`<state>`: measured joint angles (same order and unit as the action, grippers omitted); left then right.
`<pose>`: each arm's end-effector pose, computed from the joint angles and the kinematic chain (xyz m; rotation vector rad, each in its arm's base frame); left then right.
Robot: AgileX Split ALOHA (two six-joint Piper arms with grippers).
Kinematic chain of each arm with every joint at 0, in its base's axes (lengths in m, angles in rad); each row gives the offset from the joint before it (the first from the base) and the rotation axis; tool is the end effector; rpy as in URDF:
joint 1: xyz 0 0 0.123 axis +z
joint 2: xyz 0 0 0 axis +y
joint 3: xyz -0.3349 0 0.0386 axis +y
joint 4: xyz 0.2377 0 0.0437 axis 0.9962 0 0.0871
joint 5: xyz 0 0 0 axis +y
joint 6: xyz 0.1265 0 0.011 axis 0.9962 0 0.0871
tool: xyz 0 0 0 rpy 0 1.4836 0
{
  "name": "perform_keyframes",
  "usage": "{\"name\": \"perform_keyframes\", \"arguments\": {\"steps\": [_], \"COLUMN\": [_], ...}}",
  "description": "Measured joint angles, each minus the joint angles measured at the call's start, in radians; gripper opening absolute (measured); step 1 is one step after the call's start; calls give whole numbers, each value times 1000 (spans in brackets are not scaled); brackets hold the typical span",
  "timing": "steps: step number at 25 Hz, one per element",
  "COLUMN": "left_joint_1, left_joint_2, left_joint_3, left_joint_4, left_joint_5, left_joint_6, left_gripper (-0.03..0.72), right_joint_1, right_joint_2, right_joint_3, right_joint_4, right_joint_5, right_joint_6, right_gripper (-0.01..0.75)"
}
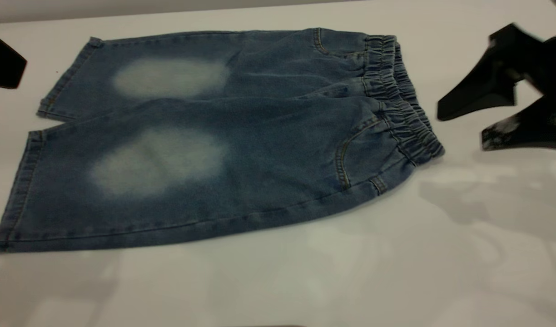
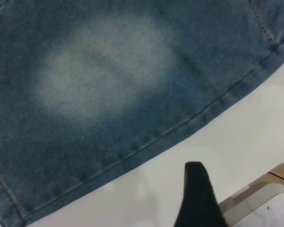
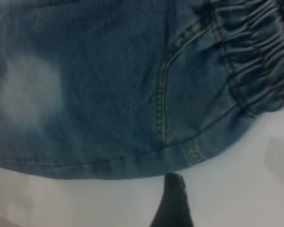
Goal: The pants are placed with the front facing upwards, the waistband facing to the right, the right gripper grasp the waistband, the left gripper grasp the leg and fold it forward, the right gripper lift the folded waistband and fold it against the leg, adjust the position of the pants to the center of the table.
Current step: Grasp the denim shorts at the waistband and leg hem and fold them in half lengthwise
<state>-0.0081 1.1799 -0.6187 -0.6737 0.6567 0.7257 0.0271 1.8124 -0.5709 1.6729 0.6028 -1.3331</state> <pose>0.1940 -0.0500 0.2580 0.3564 2.5059 -0.4434 0.2828 0.0794 0.1355 0.2392 2.6309 0.9246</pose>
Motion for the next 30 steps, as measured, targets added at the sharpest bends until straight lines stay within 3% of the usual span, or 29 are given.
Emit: {"name": "perform_keyframes", "arguments": {"steps": [16, 25, 30], "left_joint_1": [0, 0, 0], "left_joint_2": [31, 31, 31], "left_joint_3": [0, 0, 0], "left_joint_4": [-1, -3, -3], "left_joint_5": [-39, -39, -43], "left_joint_6": [3, 3, 3], "left_gripper": [426, 426, 426], "right_joint_1": [0, 0, 0], "right_joint_2": [273, 300, 342], "right_joint_3": [-195, -219, -241], "right_joint_4": [14, 15, 22], "right_joint_5": [11, -30, 11], "right_joint_6": [34, 35, 36], "right_gripper": [514, 514, 514]}}
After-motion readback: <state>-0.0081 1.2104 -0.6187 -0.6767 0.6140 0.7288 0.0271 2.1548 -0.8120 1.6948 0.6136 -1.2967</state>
